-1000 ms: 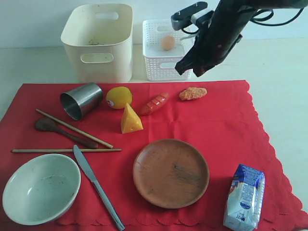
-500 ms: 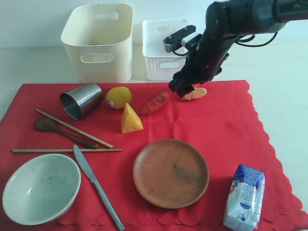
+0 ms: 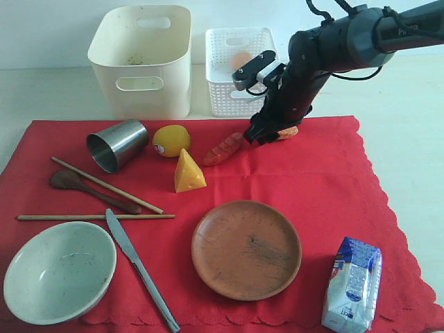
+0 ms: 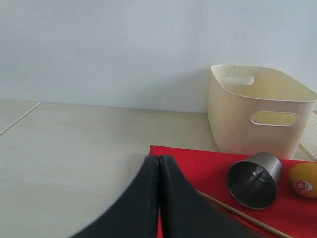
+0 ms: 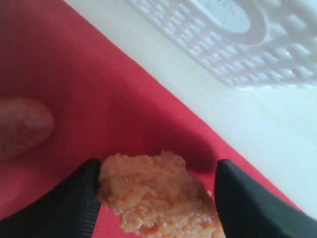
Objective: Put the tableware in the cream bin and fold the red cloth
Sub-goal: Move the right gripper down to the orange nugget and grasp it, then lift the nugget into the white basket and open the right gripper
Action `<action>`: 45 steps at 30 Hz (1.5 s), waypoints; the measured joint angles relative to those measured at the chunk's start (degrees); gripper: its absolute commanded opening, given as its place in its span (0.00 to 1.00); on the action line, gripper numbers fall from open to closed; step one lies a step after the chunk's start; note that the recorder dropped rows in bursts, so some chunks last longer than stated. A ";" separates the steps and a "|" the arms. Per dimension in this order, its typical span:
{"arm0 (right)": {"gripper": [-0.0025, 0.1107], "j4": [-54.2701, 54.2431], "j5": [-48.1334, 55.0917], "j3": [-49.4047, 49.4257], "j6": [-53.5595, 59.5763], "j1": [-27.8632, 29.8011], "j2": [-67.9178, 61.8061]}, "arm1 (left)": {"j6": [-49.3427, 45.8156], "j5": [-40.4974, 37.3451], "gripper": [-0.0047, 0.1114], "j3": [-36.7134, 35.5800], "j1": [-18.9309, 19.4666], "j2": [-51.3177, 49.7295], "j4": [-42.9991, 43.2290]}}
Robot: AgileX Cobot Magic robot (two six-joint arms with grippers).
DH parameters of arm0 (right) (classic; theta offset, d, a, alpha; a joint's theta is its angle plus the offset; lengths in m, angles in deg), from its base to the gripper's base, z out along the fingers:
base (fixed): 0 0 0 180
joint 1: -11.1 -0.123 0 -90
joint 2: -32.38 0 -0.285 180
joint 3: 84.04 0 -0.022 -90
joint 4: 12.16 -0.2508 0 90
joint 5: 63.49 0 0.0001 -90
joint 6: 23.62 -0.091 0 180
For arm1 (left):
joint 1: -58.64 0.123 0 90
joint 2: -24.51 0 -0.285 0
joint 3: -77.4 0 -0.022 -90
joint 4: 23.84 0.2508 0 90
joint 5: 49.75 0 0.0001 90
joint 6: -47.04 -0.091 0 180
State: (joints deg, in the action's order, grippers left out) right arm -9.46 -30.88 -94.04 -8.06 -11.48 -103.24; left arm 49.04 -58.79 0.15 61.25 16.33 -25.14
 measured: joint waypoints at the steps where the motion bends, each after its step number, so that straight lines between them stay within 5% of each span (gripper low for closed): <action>1: 0.38 0.00 -0.10 -0.13 0.00 0.00 0.00 | 0.00 0.00 0.05 0.00 0.00 0.00 0.00; 12: 0.02 0.00 -0.10 -0.13 0.00 0.00 -0.09 | 0.00 0.00 0.05 0.00 0.00 0.00 0.00; 29: 0.02 -0.40 6.02 -0.01 -0.14 0.00 11.92 | 0.00 0.00 0.05 0.00 0.00 0.00 0.00; 37: 0.02 -2.70 -21.71 -0.01 -0.14 0.00 12.98 | 0.00 0.00 0.05 0.00 0.00 0.00 0.00; 45: 0.02 -2.70 -33.17 -0.01 -0.14 0.00 5.84 | 0.00 0.00 0.05 0.00 0.00 0.00 0.00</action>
State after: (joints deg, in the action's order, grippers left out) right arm -12.16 -64.05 -94.05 -8.20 -11.48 -97.40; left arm 49.04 -58.79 0.15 61.25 16.33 -25.14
